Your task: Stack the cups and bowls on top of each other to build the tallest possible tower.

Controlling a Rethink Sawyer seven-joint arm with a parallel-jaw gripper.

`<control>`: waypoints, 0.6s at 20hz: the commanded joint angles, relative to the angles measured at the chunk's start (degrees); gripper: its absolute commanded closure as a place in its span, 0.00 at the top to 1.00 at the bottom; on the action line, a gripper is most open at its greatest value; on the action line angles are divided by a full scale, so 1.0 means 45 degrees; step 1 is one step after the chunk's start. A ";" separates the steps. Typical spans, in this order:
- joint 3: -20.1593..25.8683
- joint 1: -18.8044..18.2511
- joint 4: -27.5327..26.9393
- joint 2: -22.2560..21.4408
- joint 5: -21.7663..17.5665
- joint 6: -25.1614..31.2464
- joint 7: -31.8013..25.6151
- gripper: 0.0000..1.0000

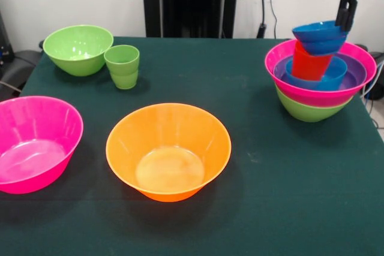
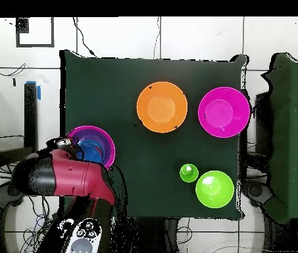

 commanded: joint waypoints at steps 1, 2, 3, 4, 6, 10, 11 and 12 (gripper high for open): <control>0.1086 0.0213 0.0697 0.0206 0.0479 0.0567 0.1694 0.00; 0.1078 0.0219 0.0699 0.0218 0.0494 0.0548 0.1669 0.00; 0.1069 0.0225 0.0701 0.0229 0.0509 0.0529 0.1645 0.00; 0.1031 0.0246 0.0647 0.0321 0.0473 0.0460 0.1583 0.00; 0.1040 0.0128 0.0707 0.0307 0.0440 0.0446 0.1406 0.00; 0.0925 0.0227 0.0661 0.0466 0.0395 0.0450 0.1471 0.00; 0.0886 0.0222 0.0697 0.0499 0.0363 0.0426 0.1462 0.00; 0.0876 0.0193 0.0739 0.0485 0.0338 0.0435 0.1423 0.00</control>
